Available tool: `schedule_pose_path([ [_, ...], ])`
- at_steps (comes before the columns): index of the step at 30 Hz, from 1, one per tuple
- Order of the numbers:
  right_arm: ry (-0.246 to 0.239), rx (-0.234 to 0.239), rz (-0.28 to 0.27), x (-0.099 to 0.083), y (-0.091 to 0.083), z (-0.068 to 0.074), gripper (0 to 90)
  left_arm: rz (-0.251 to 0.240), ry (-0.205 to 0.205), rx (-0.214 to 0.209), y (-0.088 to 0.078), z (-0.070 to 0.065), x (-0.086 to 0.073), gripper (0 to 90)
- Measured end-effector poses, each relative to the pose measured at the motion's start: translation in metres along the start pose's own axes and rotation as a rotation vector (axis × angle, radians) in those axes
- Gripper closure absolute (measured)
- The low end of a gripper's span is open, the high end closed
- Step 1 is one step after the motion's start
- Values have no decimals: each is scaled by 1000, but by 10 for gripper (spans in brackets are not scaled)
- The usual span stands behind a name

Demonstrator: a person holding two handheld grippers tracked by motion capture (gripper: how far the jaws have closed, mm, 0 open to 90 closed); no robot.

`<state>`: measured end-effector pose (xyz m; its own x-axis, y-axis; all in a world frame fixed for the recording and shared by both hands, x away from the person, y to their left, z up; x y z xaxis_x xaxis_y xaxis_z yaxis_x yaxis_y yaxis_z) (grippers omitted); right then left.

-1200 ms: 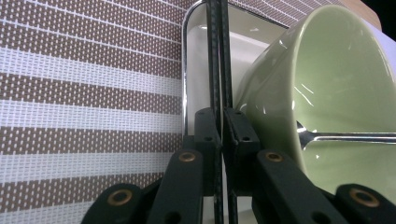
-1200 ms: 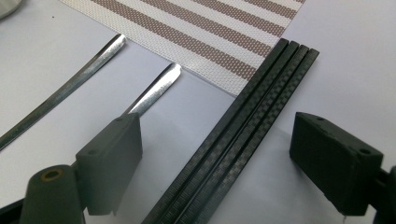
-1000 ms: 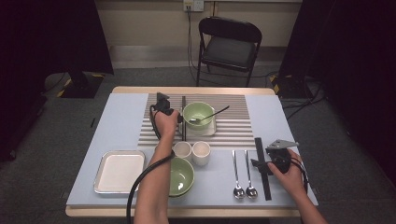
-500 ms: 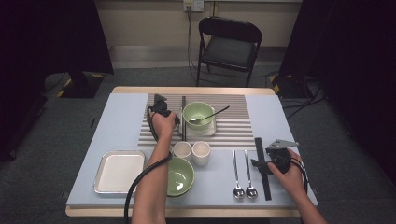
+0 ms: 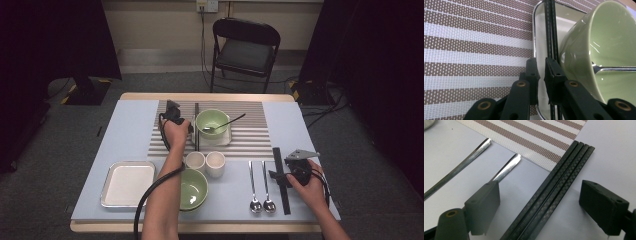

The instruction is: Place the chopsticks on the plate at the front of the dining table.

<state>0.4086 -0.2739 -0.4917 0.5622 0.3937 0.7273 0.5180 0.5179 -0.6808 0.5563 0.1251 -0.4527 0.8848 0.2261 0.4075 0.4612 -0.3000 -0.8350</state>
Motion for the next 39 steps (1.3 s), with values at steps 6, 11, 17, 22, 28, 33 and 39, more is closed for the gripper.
schedule_pose_path([
  [6, -1, -1, 0, 0, 0, 0, 162, 15, 10, 1, 0, -2, 1, 849],
  [11, 0, 0, 0, 0, 0, 0, 162, 20, 13, -6, 1, -3, 0, 852],
  [17, -1, 0, 0, 0, 0, 0, 162, 23, 19, -2, 4, -5, 0, 857],
  [22, 0, 0, 0, 0, 0, 0, 162, 32, 21, -13, 5, -6, 0, 857],
  [28, 0, 0, 0, 0, 0, 0, 162, 36, 23, -16, 6, -6, 0, 858],
  [33, 0, 0, 0, 0, 0, 0, 162, 34, 33, -8, 5, -6, 1, 852],
  [39, 0, 0, 0, 0, 0, 0, 162, 27, 29, -17, 7, -8, 2, 850],
])
Point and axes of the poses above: each handheld gripper's, and its own axes: y roughly forward along the jaws, x roughly out of its top, z roughly to its left, the point moved 2 cm from there along y, roughly forward along the jaws, and after that the axes turned 7 degrees about x, right-handed, at the moved point
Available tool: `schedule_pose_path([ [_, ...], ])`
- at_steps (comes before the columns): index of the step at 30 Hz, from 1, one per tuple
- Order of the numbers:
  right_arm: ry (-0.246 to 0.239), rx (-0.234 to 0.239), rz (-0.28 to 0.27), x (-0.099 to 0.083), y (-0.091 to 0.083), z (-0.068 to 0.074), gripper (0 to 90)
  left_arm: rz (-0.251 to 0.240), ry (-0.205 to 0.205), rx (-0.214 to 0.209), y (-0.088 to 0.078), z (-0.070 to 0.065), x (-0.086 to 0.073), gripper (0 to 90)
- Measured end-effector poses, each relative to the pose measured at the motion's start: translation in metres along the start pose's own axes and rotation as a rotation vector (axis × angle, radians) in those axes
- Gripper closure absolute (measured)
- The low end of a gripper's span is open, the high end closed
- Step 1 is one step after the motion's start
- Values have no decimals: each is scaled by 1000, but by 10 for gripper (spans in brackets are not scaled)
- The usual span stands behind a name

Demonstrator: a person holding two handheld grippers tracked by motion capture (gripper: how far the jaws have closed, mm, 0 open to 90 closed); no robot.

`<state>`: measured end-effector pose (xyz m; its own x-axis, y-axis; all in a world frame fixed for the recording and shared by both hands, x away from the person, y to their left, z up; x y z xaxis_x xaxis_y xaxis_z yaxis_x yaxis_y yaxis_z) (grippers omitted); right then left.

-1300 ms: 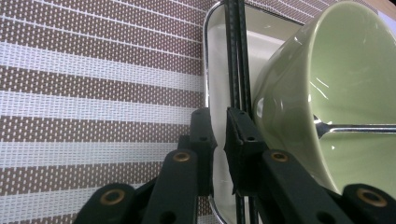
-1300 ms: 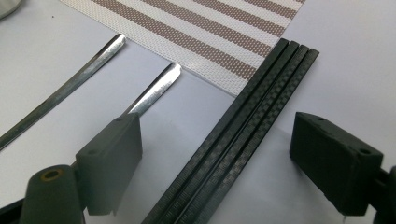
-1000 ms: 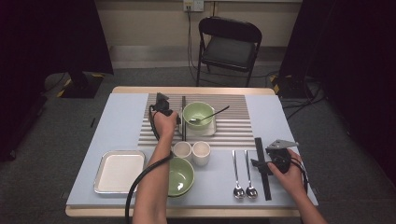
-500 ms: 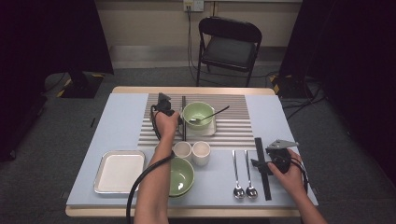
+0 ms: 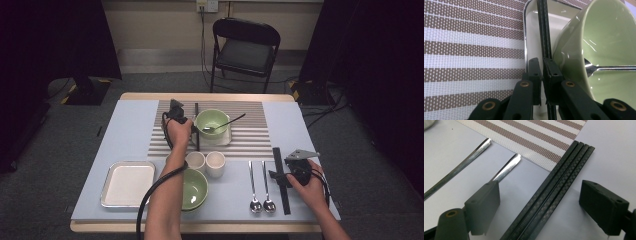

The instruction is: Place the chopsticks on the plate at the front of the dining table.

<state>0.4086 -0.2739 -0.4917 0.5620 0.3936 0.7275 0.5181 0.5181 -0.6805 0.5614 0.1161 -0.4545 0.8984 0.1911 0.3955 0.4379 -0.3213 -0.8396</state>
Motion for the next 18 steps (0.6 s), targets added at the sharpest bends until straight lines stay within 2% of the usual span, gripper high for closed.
schedule_pose_path([
  [9, 0, 0, 0, 0, 0, 0, 162, -14, -8, -1, -5, 0, 0, 827],
  [13, -1, -2, 0, 0, 0, 0, 162, -17, 6, -12, -14, 0, 3, 821],
  [18, -1, 0, 0, 0, 0, 0, 162, -19, 11, -6, -20, 2, 2, 803],
])
Point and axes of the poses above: each handheld gripper's, and its own axes: y roughly forward along the jaws, x roughly out of its top, z roughly to its left, the point moved 2 cm from there along y, roughly forward along the jaws, and after that the axes turned 7 degrees about x, right-handed, at the moved point
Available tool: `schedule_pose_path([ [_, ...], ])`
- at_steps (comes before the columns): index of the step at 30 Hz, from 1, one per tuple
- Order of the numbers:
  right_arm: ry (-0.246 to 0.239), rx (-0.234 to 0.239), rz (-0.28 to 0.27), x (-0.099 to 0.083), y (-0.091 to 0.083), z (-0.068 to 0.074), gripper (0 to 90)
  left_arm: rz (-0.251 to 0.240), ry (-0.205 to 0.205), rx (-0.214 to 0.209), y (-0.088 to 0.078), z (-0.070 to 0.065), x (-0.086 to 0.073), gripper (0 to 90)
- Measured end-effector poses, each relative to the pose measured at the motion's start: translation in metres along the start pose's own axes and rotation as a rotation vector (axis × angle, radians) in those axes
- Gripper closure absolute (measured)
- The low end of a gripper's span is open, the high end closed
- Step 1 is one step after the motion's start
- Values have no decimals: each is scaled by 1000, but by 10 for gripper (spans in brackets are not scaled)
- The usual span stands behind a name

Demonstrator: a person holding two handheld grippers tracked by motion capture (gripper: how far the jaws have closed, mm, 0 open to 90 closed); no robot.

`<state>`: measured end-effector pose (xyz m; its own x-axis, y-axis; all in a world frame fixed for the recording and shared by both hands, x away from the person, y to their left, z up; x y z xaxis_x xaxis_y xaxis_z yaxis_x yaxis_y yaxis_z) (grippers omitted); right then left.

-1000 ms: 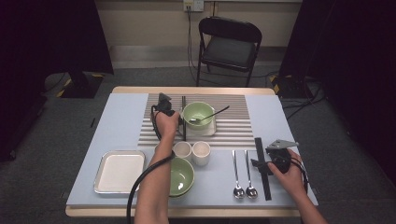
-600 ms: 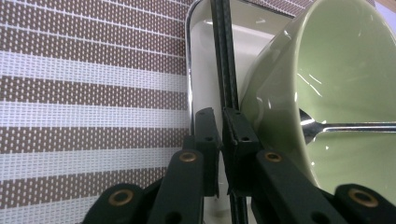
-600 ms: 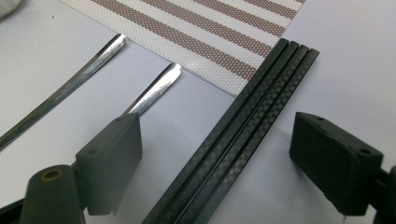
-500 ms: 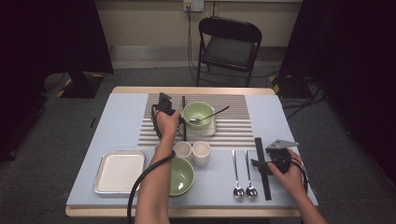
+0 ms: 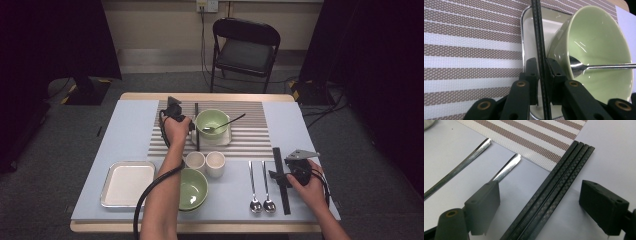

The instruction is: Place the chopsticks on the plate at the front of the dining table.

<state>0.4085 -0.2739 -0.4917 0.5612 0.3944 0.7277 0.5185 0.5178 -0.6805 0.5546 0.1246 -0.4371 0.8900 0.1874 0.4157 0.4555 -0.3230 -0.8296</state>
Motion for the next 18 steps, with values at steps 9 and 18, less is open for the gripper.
schedule_pose_path([
  [9, 1, 0, 0, 0, 0, 0, 162, -4, 2, -4, -11, 5, -3, 730],
  [18, 0, -1, 1, 0, 0, 0, 162, -10, 19, -6, -21, 7, -4, 578],
])
Point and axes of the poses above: each handheld gripper's, and its own axes: y roughly forward along the jaws, x roughly out of its top, z roughly to its left, the point moved 2 cm from there along y, roughly forward along the jaws, and after that the axes turned 7 degrees about x, right-handed, at the moved point
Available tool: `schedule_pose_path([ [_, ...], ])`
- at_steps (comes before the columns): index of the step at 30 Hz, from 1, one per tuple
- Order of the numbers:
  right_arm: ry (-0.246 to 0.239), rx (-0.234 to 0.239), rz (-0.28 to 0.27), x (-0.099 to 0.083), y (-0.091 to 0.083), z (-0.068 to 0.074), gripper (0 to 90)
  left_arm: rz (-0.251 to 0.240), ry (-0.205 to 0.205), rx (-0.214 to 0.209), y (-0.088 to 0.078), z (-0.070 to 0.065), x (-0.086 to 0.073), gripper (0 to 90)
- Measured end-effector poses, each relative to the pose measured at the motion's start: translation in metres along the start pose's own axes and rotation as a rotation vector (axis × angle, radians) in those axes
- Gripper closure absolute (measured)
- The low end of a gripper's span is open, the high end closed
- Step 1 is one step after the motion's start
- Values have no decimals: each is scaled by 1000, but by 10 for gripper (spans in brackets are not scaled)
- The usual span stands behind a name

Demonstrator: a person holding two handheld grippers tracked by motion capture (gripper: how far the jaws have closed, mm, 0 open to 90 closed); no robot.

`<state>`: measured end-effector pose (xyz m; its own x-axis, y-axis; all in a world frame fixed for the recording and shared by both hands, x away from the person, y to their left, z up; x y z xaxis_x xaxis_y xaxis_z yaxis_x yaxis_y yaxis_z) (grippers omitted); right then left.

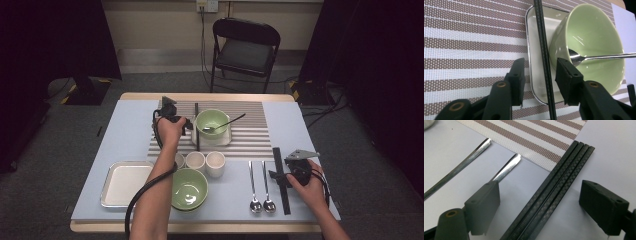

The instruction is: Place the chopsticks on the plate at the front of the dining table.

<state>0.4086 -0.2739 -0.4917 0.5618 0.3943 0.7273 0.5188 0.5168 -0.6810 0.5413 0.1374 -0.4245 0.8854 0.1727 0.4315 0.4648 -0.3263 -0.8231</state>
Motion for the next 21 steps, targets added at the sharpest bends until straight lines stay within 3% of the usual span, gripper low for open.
schedule_pose_path([
  [7, 1, 0, 0, 0, 0, 0, 161, -10, 1, -9, -4, 2, 0, 441],
  [11, 1, 1, 0, 0, 0, 0, 161, 2, 3, -25, -7, 2, -1, 391],
  [21, 1, 0, 0, 0, 0, 0, 161, 4, 7, -19, -15, 4, -2, 300],
])
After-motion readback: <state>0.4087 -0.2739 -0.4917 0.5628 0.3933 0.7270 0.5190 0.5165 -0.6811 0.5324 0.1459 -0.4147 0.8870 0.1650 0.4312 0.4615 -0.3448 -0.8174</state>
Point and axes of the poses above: each handheld gripper's, and its own axes: y roughly forward along the jaws, x roughly out of its top, z roughly to its left, the point moved 2 cm from there along y, roughly forward along the jaws, and after that the axes turned 7 degrees about x, right-handed, at the moved point
